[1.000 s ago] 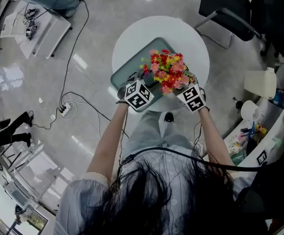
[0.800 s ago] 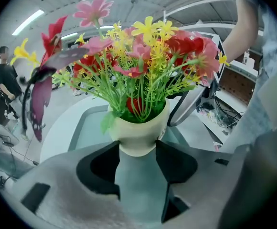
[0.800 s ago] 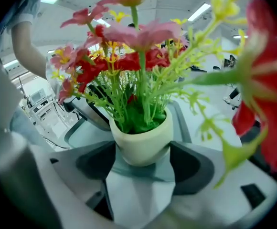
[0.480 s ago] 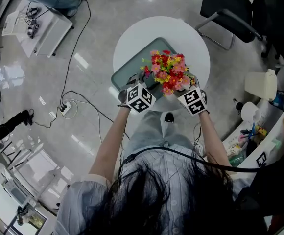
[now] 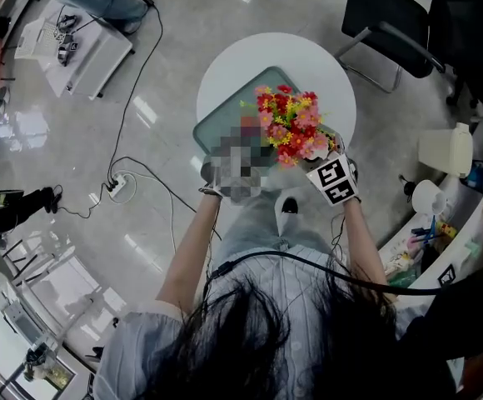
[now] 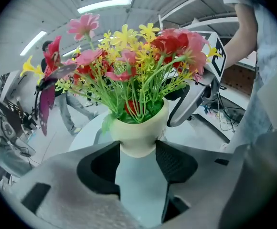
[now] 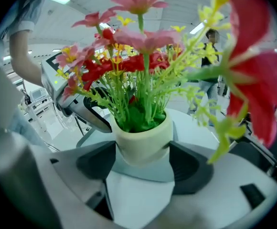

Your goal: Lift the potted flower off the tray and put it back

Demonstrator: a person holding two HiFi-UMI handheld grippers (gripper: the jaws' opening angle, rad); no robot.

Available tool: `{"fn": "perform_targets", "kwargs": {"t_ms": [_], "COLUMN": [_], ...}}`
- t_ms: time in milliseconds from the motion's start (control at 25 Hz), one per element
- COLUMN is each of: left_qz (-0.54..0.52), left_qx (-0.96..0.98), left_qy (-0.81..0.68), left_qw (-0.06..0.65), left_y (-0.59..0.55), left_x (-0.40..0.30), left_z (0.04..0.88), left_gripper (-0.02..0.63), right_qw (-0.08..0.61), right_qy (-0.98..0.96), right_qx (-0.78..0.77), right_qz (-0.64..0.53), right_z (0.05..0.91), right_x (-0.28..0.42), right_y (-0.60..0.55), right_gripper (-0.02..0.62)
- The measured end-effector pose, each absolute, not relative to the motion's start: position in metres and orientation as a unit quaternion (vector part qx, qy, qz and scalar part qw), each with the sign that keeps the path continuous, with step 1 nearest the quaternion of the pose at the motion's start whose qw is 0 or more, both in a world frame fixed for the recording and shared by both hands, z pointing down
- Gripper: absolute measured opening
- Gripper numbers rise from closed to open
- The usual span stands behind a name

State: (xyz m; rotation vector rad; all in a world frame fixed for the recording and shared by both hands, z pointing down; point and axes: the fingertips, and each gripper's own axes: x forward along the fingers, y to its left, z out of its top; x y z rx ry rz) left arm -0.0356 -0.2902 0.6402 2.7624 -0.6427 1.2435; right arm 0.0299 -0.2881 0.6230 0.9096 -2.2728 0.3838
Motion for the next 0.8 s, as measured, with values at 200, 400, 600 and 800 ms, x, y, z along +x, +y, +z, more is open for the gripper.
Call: {"fn": "perform_targets", "kwargs": {"t_ms": [200, 400, 600, 800], "left_qz": [0.398, 0.396, 0.394, 0.398], "left_qx": [0.888, 0.883, 0.879, 0.874], "left_qy": [-0.231, -0.252, -0.269, -0.279], "left_qw": [0.009, 0.0, -0.002, -0.013], "left_y": [-0.278, -0.259, -0.234, -0.206], "left_x": [-0.033, -0.028, -0.024, -0.017], "left_z": [0.618, 0.599, 0.588, 0.577], "left_gripper": [0.224, 0.224, 0.224, 0.224], "right_qw": [0.331, 0.324, 0.318, 0.31], "right_qy": [-0.87, -0.876, -0.881, -0.884], "right_qx": [0.345, 0.343, 0.34, 0.341], "right_qz": [0.119, 0.101, 0.085, 0.083], "right_z": [0.599, 0.58, 0.568, 0.56], "right_x": [0.033, 0.039, 0.042, 0.049], "right_y": [-0.279, -0.26, -0.237, -0.208], "right_gripper": [0.339, 0.339, 0.339, 0.339]}}
